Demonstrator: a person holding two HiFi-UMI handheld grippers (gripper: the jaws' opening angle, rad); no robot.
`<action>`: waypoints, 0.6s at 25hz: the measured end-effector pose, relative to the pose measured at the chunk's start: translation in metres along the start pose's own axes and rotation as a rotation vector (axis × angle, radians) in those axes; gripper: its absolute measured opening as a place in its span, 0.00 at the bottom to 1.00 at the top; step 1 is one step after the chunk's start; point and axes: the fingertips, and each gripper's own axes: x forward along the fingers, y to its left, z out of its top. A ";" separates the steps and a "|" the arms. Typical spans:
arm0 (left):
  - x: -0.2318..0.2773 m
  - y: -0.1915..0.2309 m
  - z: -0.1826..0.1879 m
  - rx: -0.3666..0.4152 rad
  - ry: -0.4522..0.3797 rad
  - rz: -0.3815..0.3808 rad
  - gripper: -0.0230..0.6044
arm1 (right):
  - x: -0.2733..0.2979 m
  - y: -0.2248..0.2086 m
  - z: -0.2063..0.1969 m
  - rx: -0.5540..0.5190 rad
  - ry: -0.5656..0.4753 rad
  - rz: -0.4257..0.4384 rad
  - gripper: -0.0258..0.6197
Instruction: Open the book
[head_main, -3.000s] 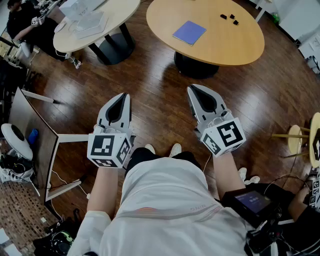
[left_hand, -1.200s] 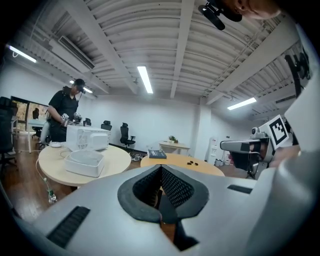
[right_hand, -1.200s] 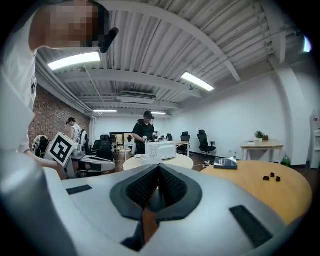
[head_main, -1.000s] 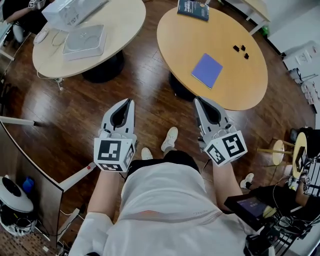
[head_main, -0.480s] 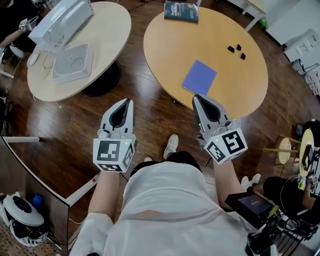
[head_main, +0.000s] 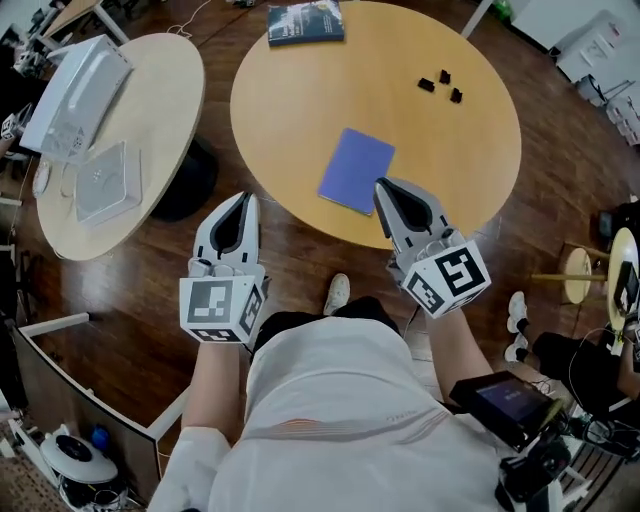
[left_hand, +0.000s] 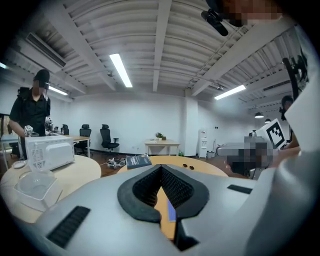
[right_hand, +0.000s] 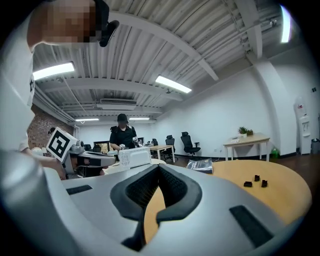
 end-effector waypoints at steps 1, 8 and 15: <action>0.010 -0.006 0.001 0.003 0.002 -0.012 0.05 | -0.001 -0.008 -0.001 -0.004 0.000 -0.003 0.04; 0.064 -0.044 0.007 0.041 0.031 -0.153 0.05 | -0.022 -0.061 -0.004 0.032 0.003 -0.135 0.04; 0.101 -0.041 0.001 0.049 0.040 -0.305 0.05 | -0.027 -0.074 -0.015 0.045 0.024 -0.317 0.04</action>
